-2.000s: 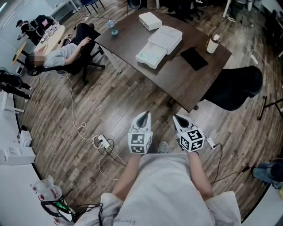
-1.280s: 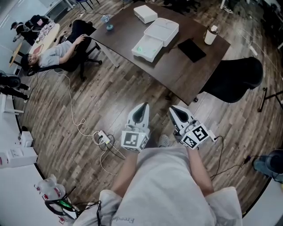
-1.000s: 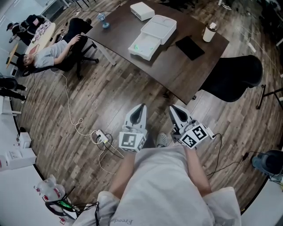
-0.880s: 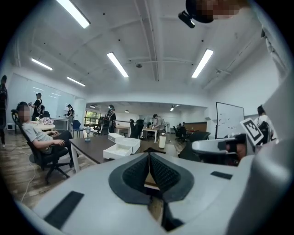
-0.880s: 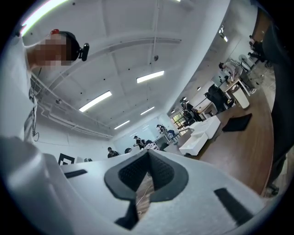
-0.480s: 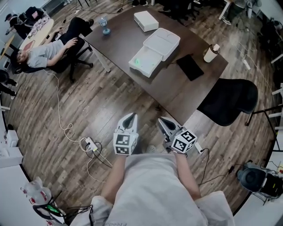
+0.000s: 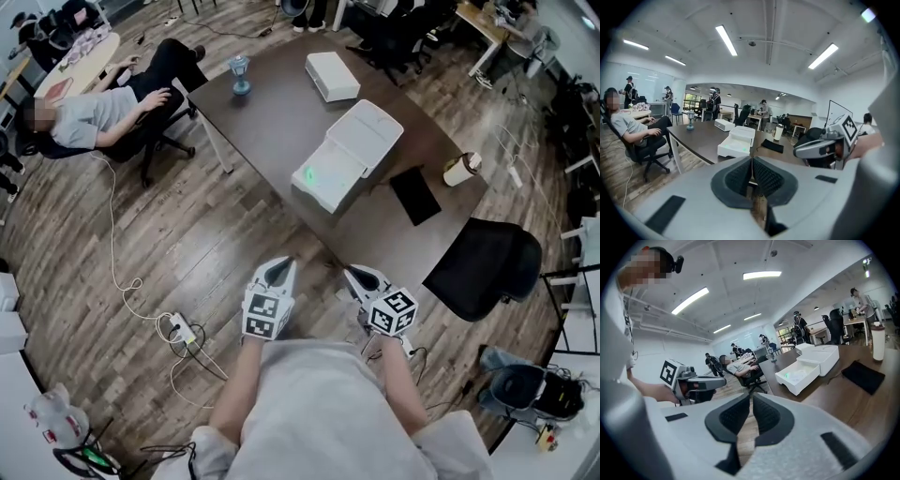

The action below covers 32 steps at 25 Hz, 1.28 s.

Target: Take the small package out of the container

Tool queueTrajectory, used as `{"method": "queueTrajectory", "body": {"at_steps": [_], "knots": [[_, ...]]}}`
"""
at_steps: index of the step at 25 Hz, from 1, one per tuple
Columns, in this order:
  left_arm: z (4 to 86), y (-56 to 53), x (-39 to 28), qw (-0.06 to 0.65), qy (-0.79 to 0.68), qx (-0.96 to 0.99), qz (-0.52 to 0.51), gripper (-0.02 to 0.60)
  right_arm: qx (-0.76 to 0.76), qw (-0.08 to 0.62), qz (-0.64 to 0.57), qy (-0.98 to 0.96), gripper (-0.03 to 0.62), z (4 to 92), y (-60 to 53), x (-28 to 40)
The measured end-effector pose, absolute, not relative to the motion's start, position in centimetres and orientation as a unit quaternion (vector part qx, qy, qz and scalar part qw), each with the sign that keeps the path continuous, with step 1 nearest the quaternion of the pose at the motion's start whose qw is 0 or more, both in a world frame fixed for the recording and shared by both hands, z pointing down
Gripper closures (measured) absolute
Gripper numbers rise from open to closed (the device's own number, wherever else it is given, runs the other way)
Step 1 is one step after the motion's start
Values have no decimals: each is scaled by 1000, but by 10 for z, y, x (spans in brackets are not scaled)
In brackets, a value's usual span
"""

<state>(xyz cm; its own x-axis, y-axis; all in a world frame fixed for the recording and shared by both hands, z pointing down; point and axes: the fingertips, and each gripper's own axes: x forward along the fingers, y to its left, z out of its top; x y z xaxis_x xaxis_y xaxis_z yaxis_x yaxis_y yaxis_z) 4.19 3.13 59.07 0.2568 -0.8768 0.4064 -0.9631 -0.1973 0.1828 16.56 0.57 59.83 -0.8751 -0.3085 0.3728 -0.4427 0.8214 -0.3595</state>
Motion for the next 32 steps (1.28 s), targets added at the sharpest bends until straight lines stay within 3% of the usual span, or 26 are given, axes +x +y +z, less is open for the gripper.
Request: {"method": "queueTrajectory", "body": {"at_steps": [7,21,32], "knots": [[605,2,-17,221,-583,775,100,574,194,223,191,-936,542,616,-52,126],[622,-20,-103,252,-595,760,65,574,133,359,70,-921,409,629,-141,62],[628,-59,-142,256,-606,748,86,574,93,439,36,-893,390,664,-211,46]]}}
